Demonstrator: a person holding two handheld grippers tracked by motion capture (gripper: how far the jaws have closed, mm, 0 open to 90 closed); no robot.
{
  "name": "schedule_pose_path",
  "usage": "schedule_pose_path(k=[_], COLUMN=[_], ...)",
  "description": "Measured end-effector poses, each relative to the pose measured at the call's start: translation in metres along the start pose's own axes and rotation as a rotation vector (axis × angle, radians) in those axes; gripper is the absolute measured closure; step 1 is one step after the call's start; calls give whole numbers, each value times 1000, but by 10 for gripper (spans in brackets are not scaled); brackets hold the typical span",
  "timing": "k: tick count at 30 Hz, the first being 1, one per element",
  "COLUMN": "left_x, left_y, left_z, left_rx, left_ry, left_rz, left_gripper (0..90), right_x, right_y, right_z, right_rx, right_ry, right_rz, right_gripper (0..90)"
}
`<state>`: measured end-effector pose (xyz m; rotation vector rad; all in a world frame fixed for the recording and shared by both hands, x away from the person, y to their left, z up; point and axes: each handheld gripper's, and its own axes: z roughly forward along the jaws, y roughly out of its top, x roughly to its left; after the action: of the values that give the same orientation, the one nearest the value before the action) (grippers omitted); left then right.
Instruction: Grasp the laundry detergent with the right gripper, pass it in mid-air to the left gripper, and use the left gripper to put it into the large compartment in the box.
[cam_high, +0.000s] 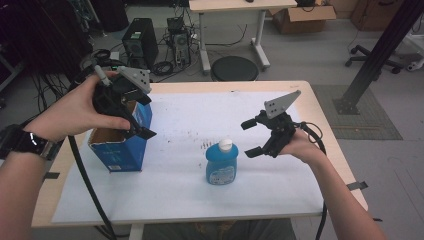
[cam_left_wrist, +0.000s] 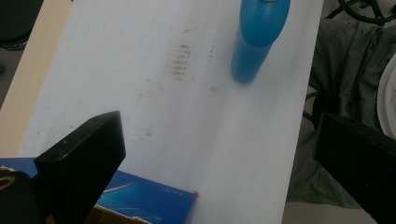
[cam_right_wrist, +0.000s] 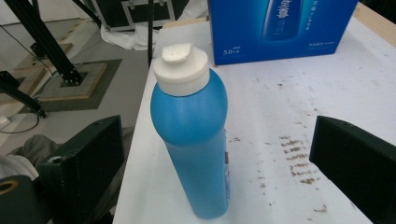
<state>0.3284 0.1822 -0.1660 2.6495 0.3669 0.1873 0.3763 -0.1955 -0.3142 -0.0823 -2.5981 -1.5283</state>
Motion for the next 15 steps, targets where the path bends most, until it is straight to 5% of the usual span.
schedule_pose_path(k=[15], left_x=[-1], left_y=[-3], left_z=[5], left_rx=[8], left_ry=[-6], left_rz=[-1], left_gripper=[31], right_x=[-2], right_y=[-19], right_z=[30], right_rx=[6], right_ry=[48], right_rz=[30], right_gripper=[32])
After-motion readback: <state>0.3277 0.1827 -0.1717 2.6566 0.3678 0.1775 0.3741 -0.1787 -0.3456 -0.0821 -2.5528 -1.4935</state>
